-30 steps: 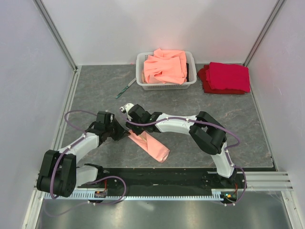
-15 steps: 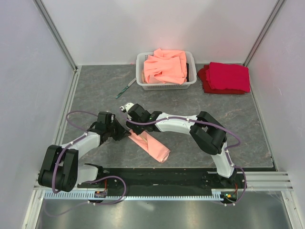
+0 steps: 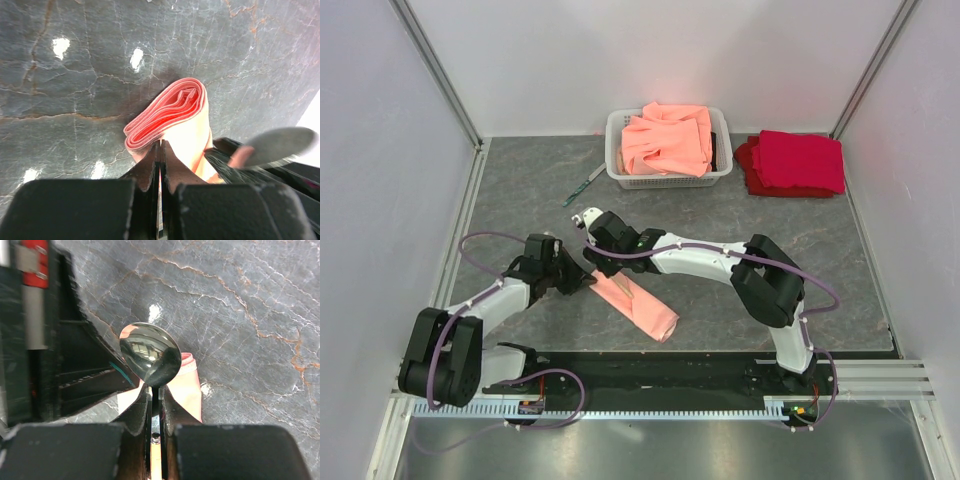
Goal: Fold the napkin into a case and place the utensils inside
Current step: Insert the spoon into the folded napkin.
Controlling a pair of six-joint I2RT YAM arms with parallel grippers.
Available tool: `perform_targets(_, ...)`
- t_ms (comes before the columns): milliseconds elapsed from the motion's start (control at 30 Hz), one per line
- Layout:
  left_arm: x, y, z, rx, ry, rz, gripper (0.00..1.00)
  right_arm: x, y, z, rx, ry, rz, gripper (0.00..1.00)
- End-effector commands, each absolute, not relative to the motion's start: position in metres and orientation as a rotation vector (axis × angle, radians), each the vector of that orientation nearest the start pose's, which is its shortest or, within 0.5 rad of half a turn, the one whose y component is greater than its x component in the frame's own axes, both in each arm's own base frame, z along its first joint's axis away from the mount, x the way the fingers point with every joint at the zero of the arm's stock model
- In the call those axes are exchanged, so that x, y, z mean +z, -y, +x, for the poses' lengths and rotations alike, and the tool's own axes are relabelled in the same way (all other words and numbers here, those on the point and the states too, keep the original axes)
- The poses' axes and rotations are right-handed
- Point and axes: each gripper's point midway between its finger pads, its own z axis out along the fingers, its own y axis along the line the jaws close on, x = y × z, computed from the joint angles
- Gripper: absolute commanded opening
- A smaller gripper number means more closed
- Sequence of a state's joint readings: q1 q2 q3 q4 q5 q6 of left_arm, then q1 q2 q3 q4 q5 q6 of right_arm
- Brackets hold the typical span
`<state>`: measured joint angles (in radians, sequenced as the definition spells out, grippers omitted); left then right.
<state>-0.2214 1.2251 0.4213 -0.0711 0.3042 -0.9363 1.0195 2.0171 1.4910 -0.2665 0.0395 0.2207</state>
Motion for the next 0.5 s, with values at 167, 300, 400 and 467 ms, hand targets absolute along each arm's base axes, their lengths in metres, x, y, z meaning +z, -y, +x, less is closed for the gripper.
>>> perform_targets(167,0.038,0.152,0.262,-0.885,-2.467,-0.783,0.02,0.090,-0.448,0.268,0.578,-2.220,-0.903,0.00)
perform_targets(300,0.031,0.149,0.258,-0.858,-2.485,-0.817,0.02,0.071,-0.442,0.262,0.575,-2.248,-0.925,0.00)
perform_targets(400,0.028,0.151,0.255,-0.878,-2.487,-0.828,0.02,0.072,-0.443,0.264,0.585,-2.218,-0.915,0.00)
perform_targets(467,0.027,0.151,0.253,-0.881,-2.490,-0.828,0.02,0.079,-0.450,0.266,0.608,-2.206,-0.907,0.00)
